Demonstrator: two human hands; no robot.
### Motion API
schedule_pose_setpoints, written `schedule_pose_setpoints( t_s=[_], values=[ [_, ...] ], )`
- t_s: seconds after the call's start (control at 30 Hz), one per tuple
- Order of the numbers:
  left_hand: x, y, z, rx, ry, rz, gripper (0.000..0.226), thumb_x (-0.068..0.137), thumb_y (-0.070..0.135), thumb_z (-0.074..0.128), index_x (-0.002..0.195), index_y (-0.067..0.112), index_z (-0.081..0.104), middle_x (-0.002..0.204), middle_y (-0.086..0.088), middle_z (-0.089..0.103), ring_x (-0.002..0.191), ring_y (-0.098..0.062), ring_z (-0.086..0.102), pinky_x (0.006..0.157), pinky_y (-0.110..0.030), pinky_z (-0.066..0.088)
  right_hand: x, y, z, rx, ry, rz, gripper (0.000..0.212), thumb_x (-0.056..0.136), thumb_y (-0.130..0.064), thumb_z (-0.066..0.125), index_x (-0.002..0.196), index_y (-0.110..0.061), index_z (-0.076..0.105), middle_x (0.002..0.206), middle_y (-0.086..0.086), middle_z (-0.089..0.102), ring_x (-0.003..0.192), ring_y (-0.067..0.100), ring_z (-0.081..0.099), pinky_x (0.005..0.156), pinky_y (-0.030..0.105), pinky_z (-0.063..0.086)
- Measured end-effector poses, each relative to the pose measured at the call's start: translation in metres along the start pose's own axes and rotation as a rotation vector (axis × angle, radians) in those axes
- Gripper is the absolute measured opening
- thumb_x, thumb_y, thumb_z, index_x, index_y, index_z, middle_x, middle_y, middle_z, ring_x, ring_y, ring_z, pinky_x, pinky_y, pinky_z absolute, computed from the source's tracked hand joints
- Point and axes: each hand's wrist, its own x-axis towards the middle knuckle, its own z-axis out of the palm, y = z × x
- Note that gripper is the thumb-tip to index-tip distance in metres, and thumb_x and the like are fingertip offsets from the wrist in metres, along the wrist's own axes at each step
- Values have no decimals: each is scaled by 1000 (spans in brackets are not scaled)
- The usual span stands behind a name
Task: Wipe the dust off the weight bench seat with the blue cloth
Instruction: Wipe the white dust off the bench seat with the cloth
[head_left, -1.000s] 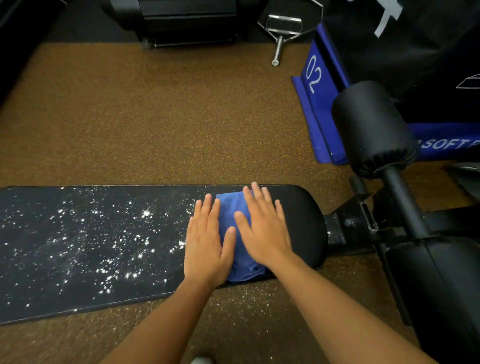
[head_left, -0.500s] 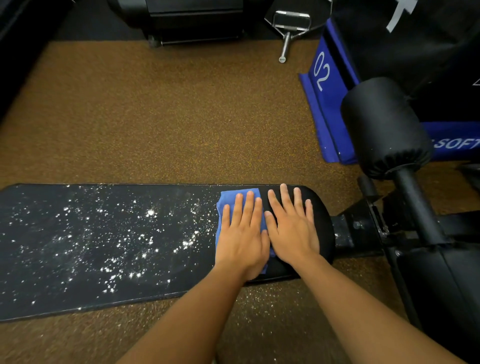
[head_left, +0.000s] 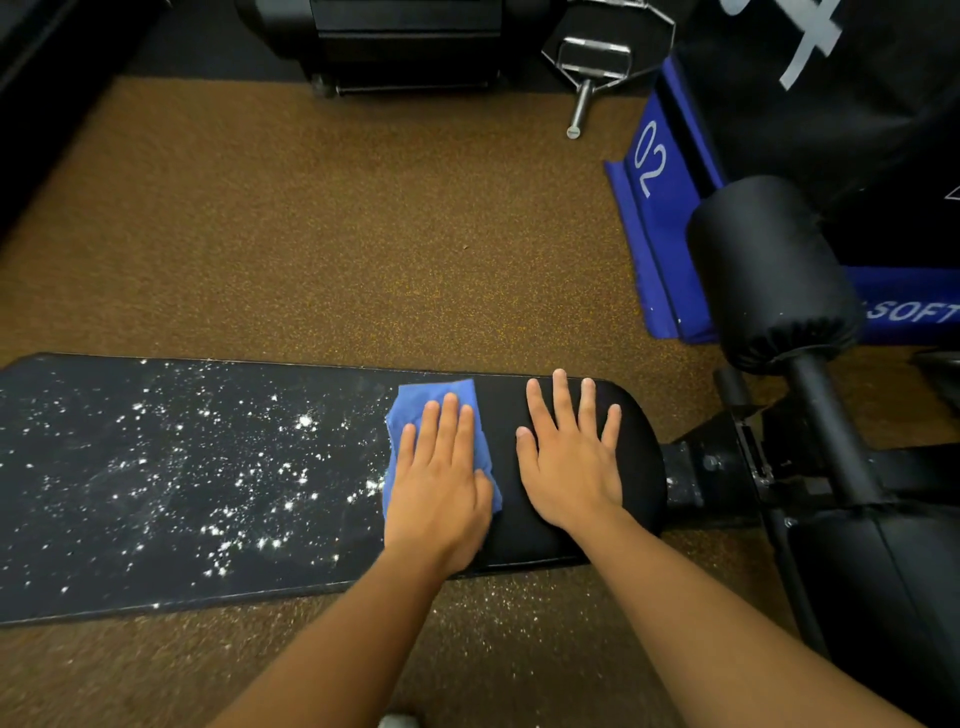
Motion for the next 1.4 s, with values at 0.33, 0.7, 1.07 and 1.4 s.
schedule_pose_setpoints(
  t_s=[0.33, 0.7, 1.07, 1.4],
  values=[
    [24, -12, -6, 83, -77, 221, 71, 85, 42, 5, 151, 17, -6, 160, -3, -12, 141, -17, -24, 117, -37, -12, -10, -12, 2, 2, 9, -39, 68, 87, -52, -3, 151, -32, 0, 161, 0, -6, 146, 29, -11, 115, 58, -4],
    [-34, -7, -1, -21, -35, -4, 75, 81, 37, 10, 152, 15, -3, 159, -8, -13, 144, -27, -19, 118, -44, -7, -10, -14, 6, 12, 54, -14, 63, 92, -54, 9, 152, -35, 8, 162, -1, 2, 147, 28, -6, 115, 58, -2],
    [23, -17, -7, 110, -29, 61, 63, 96, 33, 16, 151, 12, -5, 160, -8, -10, 146, -28, -14, 116, -44, -5, -11, -11, 8, -9, 75, -17, 60, 93, -48, 7, 151, -35, 10, 161, -2, 6, 147, 25, -1, 116, 56, 3],
    [-31, -20, -4, 11, -26, -17, 67, 92, 30, 18, 151, 10, -7, 158, -7, -15, 145, -27, -17, 116, -43, -9, -10, -14, 7, -21, 81, 3, 57, 95, -46, 12, 151, -34, 10, 161, -1, 7, 147, 27, 0, 115, 57, 3]
  ],
)
